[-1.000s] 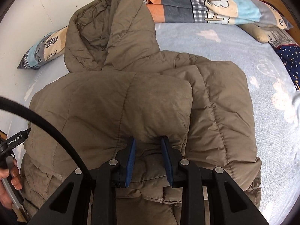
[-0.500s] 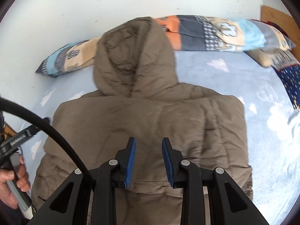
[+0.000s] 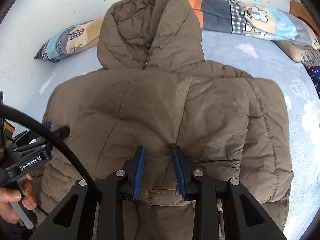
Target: Fold large clothes
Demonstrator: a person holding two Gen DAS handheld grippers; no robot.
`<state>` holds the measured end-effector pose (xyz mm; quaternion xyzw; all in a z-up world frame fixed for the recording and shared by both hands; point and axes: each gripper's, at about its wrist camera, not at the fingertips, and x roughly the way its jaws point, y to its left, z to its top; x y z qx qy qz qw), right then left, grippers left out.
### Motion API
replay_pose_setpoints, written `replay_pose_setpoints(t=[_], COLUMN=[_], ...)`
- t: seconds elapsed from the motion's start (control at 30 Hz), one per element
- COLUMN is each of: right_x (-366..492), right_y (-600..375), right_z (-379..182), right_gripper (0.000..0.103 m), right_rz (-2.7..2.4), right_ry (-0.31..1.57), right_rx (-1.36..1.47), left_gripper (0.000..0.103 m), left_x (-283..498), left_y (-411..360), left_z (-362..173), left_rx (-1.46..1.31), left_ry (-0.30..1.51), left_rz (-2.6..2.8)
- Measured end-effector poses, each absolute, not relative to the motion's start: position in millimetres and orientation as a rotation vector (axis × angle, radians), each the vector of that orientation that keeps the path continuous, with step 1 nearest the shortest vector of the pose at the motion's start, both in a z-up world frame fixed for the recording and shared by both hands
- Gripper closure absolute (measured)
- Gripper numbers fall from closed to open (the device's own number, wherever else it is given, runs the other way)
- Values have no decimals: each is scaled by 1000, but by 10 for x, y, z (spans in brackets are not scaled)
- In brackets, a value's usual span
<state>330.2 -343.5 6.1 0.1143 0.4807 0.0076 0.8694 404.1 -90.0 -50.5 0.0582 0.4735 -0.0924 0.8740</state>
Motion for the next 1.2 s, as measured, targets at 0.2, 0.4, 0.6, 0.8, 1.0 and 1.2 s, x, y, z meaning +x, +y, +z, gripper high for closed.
replay_pose_setpoints(t=[0.2, 0.4, 0.6, 0.8, 1.0, 1.2], right_x=[3365, 3379, 3236, 2946, 3443, 4602], right_y=[-3460, -3453, -3502, -3598, -3681, -3803], right_z=[-68, -70, 241, 802, 1449, 1880], right_gripper=[71, 71, 56, 52, 45, 40], right_rz=[27, 30, 67, 82, 50, 51], right_ry=[1034, 1036, 978, 833, 821, 813], right_rx=[250, 241, 280, 218, 176, 203], left_gripper=[28, 27, 27, 27, 27, 27], left_x=[4060, 4045, 4019, 4025, 4095, 4096], left_y=[-888, -869, -705, -357, -232, -287], left_z=[-574, -529, -51, 382, 374, 284], left_rx=[119, 96, -51, -183, -251, -185], left_ry=[1009, 996, 911, 817, 855, 869], left_rz=[-189, -189, -248, -234, -261, -271])
